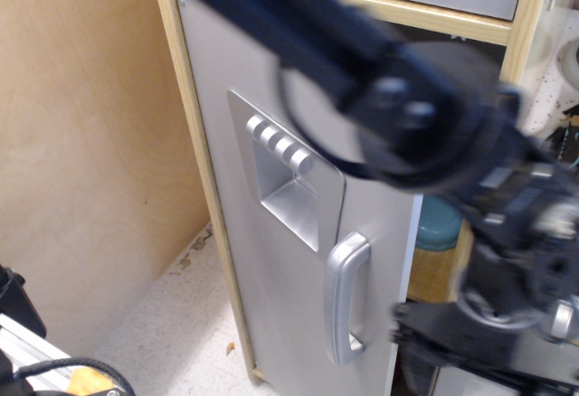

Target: Open fridge

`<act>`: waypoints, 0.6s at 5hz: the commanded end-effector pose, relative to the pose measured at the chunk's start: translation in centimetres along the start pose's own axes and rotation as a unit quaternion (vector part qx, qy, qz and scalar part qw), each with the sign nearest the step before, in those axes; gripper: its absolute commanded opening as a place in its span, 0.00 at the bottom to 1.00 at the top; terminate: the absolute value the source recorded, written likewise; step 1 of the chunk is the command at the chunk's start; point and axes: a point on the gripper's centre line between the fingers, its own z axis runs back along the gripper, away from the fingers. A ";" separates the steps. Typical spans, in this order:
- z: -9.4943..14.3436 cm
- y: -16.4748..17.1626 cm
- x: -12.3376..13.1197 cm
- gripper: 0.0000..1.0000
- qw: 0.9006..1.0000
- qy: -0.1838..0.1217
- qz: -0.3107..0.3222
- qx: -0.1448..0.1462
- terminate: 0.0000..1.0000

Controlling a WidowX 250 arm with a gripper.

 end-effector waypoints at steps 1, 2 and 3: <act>2.1 -4.8 3.9 1.00 0.999 -0.043 -0.018 -0.015 0.00; 3.1 -3.5 6.2 1.00 0.995 -0.069 -0.067 0.013 0.00; 4.1 -2.1 8.7 1.00 0.992 -0.063 -0.109 0.015 0.00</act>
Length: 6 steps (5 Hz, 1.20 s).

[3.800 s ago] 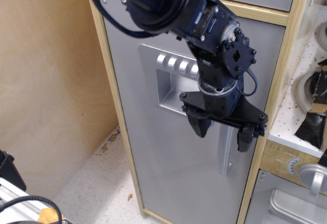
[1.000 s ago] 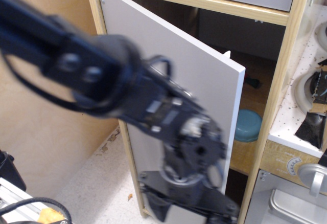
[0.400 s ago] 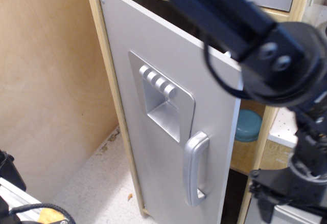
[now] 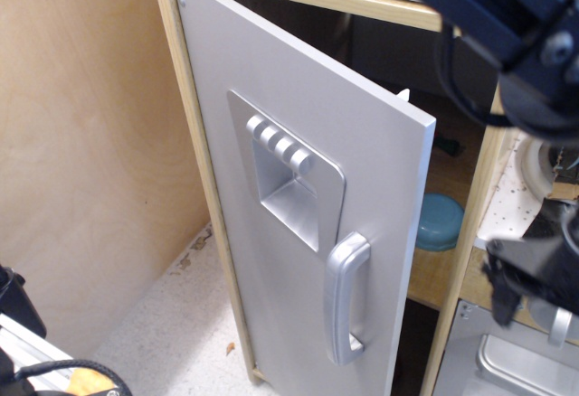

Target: Open fridge

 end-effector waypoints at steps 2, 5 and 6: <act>3.4 5.2 5.2 1.00 0.997 -0.001 -0.075 0.007 0.00; 4.1 10.4 0.3 1.00 0.998 0.052 0.017 0.009 0.00; 4.5 12.8 -1.3 1.00 0.997 0.063 0.033 0.005 0.00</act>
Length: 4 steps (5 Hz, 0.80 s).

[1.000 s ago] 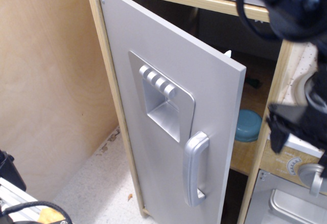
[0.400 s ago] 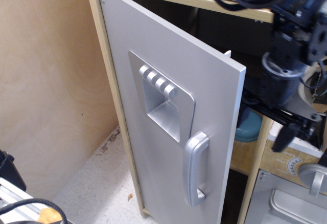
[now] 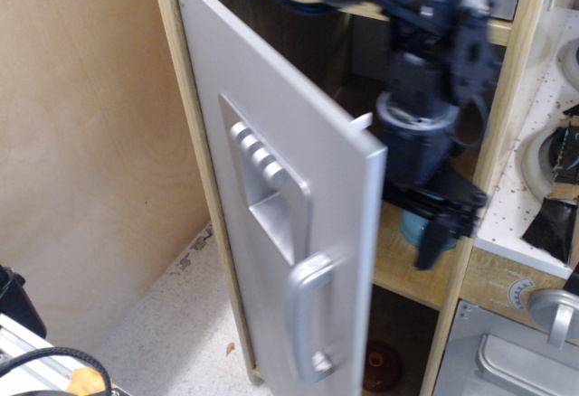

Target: Open fridge

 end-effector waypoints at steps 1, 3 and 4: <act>1.9 4.5 -2.7 1.00 0.999 -0.012 0.035 0.014 0.00; 2.8 9.8 -3.8 1.00 0.997 -0.046 0.060 0.033 0.00; 2.8 12.4 -4.0 1.00 0.995 -0.067 0.067 0.030 0.00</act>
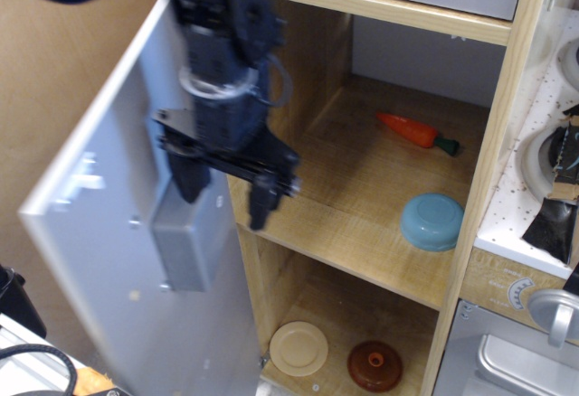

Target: Open fridge

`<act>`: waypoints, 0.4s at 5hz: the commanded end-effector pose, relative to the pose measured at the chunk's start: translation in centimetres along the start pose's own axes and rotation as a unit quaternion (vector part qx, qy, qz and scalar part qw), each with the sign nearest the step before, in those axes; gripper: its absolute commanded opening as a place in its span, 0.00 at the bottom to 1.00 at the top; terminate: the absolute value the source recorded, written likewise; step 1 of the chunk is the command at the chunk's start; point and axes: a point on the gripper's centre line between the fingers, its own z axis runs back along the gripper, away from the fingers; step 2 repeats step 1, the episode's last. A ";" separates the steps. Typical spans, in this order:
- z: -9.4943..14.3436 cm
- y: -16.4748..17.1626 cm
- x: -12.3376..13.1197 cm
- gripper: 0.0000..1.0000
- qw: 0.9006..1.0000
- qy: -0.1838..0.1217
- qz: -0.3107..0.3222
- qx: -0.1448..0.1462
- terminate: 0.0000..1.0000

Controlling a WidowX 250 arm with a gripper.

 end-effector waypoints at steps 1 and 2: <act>1.0 4.2 0.3 1.00 0.998 -0.054 0.017 -0.009 1.00; 1.0 4.2 0.3 1.00 0.998 -0.054 0.017 -0.009 1.00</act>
